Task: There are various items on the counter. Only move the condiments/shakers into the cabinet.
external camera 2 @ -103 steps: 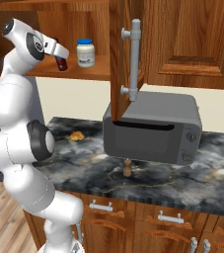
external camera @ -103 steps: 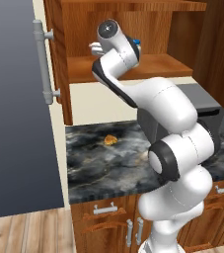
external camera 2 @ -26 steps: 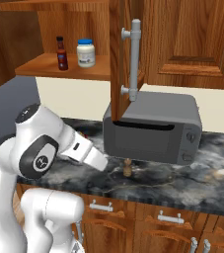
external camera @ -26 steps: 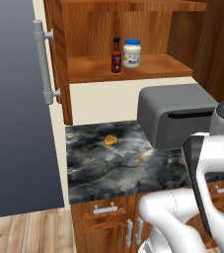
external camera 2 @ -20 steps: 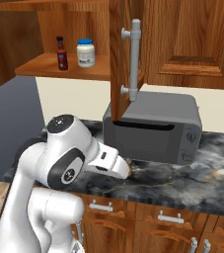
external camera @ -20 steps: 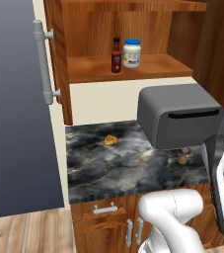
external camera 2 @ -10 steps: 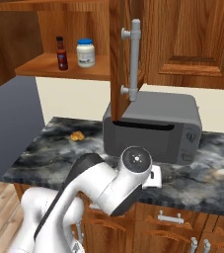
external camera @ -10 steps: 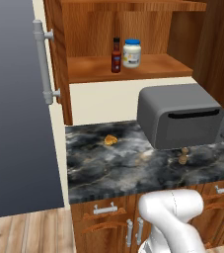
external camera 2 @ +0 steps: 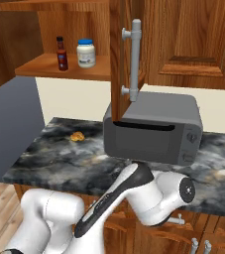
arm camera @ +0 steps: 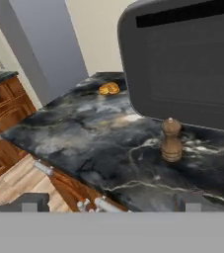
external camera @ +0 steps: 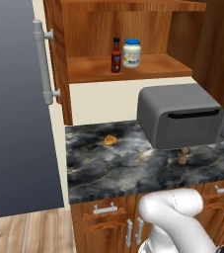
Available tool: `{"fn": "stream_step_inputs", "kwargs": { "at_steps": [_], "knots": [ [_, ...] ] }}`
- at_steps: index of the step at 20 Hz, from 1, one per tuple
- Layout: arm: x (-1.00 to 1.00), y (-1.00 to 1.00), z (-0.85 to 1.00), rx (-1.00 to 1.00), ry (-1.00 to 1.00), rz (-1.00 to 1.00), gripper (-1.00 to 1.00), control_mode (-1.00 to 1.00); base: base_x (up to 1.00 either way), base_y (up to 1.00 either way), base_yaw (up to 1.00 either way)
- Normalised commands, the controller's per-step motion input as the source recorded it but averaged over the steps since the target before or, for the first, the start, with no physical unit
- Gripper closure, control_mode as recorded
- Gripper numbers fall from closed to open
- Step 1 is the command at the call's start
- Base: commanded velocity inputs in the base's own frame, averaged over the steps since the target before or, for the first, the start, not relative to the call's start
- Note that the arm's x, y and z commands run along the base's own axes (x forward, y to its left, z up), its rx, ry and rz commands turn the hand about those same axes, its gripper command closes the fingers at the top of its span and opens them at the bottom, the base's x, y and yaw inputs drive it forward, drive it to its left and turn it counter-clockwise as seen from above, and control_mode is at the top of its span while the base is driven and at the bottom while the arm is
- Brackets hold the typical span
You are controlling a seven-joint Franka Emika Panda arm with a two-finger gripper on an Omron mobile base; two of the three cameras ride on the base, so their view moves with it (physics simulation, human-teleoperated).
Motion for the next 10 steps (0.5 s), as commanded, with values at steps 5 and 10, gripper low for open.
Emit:
{"fn": "stream_step_inputs", "kwargs": {
  "at_steps": [5,10],
  "knots": [
    [0.11,0.01,-0.1,0.16,-0.18,0.17,-1.0,-1.0,0.0,0.0,0.0],
    [0.09,0.04,-0.01,0.0,-0.11,0.01,-1.0,-1.0,0.0,0.0,0.0]
  ]
}}
